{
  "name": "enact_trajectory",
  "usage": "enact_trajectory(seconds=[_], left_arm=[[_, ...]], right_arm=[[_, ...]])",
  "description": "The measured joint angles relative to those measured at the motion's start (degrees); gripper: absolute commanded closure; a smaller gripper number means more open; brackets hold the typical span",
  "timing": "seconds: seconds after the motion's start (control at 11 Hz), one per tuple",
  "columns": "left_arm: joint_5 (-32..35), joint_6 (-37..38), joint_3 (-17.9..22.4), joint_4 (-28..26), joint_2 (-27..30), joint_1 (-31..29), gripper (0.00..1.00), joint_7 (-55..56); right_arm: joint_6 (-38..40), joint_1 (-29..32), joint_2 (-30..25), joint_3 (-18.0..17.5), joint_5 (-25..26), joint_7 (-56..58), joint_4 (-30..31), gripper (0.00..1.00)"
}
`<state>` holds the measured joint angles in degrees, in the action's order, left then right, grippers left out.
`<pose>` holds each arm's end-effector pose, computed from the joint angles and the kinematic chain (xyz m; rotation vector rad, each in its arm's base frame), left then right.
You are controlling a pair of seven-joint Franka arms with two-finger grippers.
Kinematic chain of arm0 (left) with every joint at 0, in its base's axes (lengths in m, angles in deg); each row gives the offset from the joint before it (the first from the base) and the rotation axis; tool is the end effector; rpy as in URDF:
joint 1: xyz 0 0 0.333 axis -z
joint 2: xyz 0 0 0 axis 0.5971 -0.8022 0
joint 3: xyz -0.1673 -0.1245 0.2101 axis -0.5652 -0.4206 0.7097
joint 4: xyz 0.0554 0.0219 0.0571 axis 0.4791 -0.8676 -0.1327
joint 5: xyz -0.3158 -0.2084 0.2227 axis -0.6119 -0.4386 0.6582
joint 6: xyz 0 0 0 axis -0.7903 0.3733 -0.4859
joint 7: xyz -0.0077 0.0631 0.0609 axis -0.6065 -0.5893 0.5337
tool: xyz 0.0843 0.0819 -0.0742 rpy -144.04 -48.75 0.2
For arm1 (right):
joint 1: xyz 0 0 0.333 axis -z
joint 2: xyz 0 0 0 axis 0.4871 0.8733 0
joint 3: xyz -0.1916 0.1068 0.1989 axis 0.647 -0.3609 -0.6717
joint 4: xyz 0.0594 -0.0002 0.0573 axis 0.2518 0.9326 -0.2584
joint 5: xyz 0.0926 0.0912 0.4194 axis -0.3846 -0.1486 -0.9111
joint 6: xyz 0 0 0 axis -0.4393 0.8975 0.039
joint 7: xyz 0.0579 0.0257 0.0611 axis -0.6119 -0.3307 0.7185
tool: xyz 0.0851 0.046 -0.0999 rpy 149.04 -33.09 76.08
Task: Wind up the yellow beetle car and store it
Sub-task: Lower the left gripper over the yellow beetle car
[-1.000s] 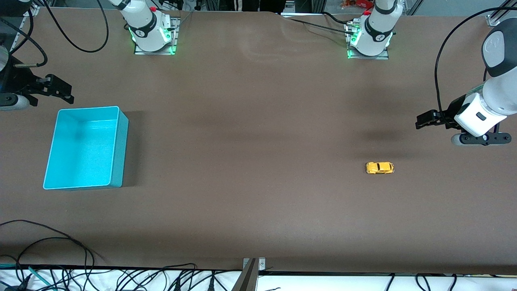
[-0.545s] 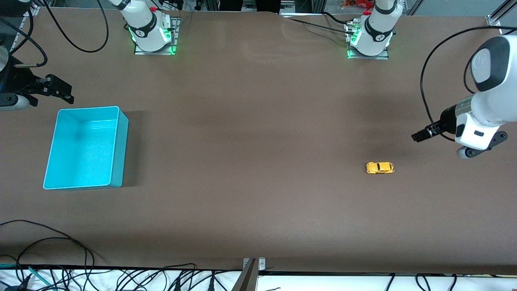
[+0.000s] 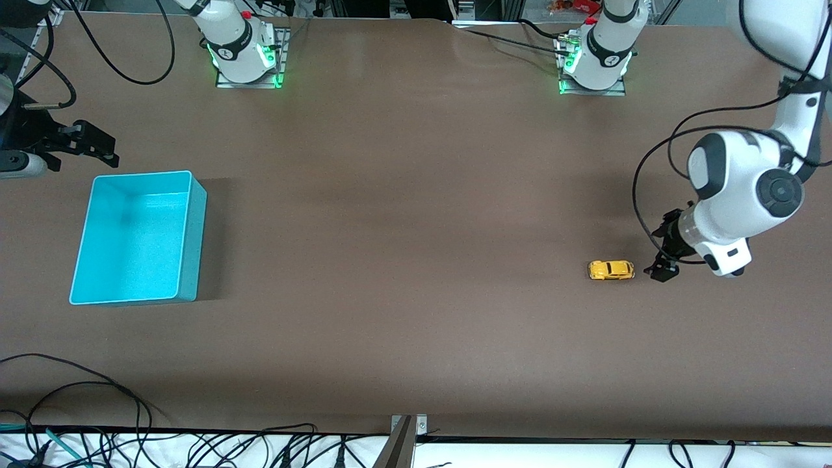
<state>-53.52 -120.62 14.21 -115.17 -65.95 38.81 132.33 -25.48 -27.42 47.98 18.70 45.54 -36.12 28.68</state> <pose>0.6458 0.0112 0.2115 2.5128 1.8631 -0.0249 0.6065 -0.0032 0.5395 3.1160 0.1486 -0.0144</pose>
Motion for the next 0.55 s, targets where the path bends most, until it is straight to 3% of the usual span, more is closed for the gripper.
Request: enact_trajectory(seconds=[0.27,0.55], left_arm=[[0.0,-7.5,-0.9,0.2,-5.2,0.1,0.0,7.9],[-3.0,-7.8,-2.1,0.5,-7.2,0.2,0.0,8.7]], right_arm=[[0.0,0.0,0.0,0.0,0.0,0.0,0.0,0.0],[0.0,0.0,0.0,0.0,0.0,0.0,0.0,0.0]])
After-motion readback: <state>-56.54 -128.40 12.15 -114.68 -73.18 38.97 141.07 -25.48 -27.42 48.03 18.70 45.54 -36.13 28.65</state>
